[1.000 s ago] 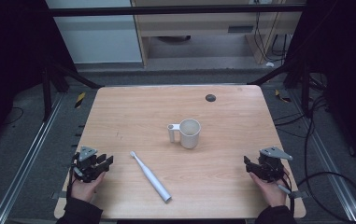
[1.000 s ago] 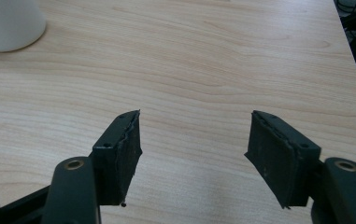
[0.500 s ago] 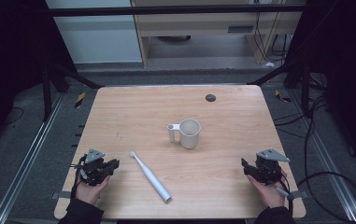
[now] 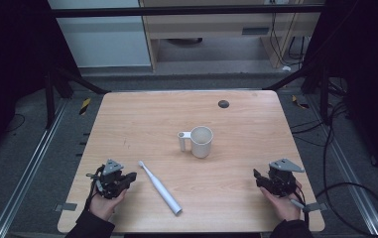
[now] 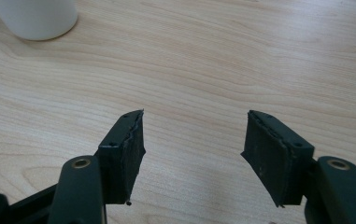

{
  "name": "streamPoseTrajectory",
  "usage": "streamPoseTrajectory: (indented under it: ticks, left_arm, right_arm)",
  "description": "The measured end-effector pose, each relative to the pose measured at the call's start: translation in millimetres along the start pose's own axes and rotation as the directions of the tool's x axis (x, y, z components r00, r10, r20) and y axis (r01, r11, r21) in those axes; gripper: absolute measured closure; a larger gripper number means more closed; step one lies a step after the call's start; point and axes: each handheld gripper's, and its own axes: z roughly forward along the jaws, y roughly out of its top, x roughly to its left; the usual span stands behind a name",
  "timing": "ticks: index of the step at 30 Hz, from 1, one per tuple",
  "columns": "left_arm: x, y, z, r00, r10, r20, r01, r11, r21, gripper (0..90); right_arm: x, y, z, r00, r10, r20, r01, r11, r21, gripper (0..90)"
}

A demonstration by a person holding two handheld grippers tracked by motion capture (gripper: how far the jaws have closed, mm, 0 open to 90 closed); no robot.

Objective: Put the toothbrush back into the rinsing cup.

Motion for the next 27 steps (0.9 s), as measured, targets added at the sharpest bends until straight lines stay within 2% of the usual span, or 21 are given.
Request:
streamPoseTrajectory:
  ticks: [15,27]
  left_arm:
    - [-15.9,6.0,19.1,0.9987,0.048,0.017,-0.049,0.9979,0.041,89.1]
    - [-20.2,10.0,31.6,0.9981,0.061,0.007,-0.061,0.9961,0.063,89.1]
  right_arm:
    - [3.0,0.2,5.2,0.9998,-0.017,-0.009,0.017,1.0,0.02,38.0]
    - [3.4,-0.1,8.4,0.9997,-0.023,-0.009,0.024,0.999,0.035,37.4]
